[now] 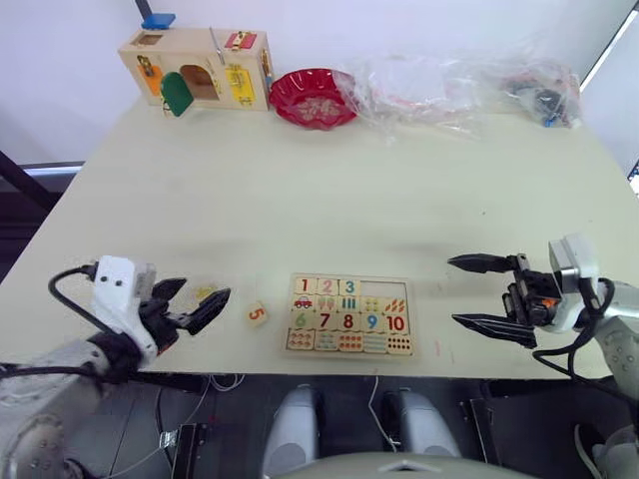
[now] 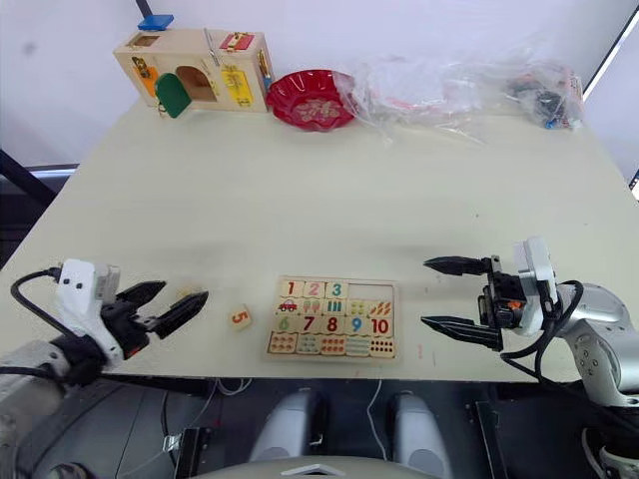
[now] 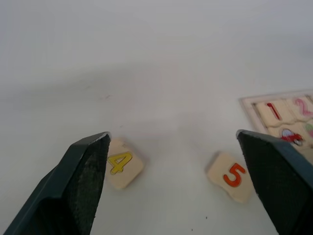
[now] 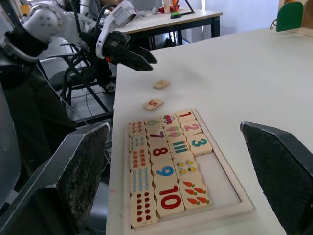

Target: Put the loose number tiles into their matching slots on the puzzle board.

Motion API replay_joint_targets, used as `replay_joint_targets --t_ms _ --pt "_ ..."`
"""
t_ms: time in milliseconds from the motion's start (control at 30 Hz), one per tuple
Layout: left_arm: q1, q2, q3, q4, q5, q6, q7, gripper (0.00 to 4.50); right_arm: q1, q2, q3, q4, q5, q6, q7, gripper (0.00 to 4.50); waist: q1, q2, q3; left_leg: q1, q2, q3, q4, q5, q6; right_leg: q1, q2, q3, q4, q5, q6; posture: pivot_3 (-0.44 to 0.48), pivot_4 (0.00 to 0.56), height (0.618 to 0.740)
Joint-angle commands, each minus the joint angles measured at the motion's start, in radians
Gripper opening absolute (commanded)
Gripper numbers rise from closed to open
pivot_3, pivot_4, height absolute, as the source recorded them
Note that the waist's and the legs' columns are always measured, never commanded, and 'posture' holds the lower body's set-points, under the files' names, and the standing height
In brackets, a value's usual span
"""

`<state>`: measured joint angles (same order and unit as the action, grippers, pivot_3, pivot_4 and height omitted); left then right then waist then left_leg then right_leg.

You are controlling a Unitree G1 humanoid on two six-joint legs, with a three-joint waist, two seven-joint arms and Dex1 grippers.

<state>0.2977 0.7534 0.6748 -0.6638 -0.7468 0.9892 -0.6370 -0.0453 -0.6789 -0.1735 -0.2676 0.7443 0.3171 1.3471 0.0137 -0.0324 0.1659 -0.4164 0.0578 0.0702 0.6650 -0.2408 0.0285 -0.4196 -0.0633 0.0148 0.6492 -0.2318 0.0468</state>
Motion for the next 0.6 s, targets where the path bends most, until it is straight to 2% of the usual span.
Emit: replay_joint_targets --t_ms 33,133,233,333,500,600 --pt "-0.003 0.11 -0.009 0.165 0.038 -0.185 -0.261 4.36 0.011 0.008 -0.015 -0.046 0.009 -0.021 -0.019 4.5 0.0 0.004 0.002 0.0 0.0 0.001 -0.001 0.0 0.0 0.0 -0.003 -0.002 -0.001 0.0 0.0 0.0 0.15 0.74" --pt "-0.049 0.225 -0.072 0.364 0.099 -0.355 -0.483 4.36 0.029 0.018 -0.017 -0.062 0.008 -0.031 -0.035 4.5 0.0 0.004 0.002 -0.001 -0.001 0.003 -0.006 0.0 0.0 -0.001 -0.009 -0.01 -0.005 0.0 0.0 0.0 0.15 0.74" --pt "-0.105 0.294 -0.14 0.502 0.135 -0.489 -0.661 4.36 0.042 0.026 -0.017 -0.073 0.006 -0.04 -0.053 4.5 0.0 0.004 0.002 -0.001 -0.001 0.005 -0.013 0.0 0.0 -0.004 -0.008 -0.016 -0.008 0.0 0.0 0.0 0.15 0.74" --pt "-0.219 0.357 -0.258 0.687 0.198 -0.641 -0.843 4.36 0.065 0.038 -0.017 -0.089 0.002 -0.055 -0.07 4.5 0.0 0.005 0.003 -0.003 -0.001 0.005 -0.015 0.003 0.005 -0.005 -0.008 -0.017 -0.009 -0.001 -0.002 0.0 0.15 0.74" --pt "-0.358 0.389 -0.399 0.905 0.287 -0.858 -0.967 4.36 0.082 0.049 -0.013 -0.104 -0.002 -0.067 -0.09 4.5 -0.003 0.006 0.003 -0.004 -0.003 0.007 -0.015 0.003 0.005 -0.005 -0.006 -0.019 -0.009 -0.001 -0.002 0.0 0.15 0.74" --pt "-0.446 0.45 -0.558 1.044 0.279 -0.989 -0.977 4.36 0.109 0.05 -0.02 -0.12 -0.002 -0.077 -0.098 4.5 -0.001 0.006 0.004 -0.004 -0.002 0.01 -0.013 0.003 0.005 -0.005 -0.003 -0.019 -0.007 -0.001 -0.002 0.0 0.15 0.74"
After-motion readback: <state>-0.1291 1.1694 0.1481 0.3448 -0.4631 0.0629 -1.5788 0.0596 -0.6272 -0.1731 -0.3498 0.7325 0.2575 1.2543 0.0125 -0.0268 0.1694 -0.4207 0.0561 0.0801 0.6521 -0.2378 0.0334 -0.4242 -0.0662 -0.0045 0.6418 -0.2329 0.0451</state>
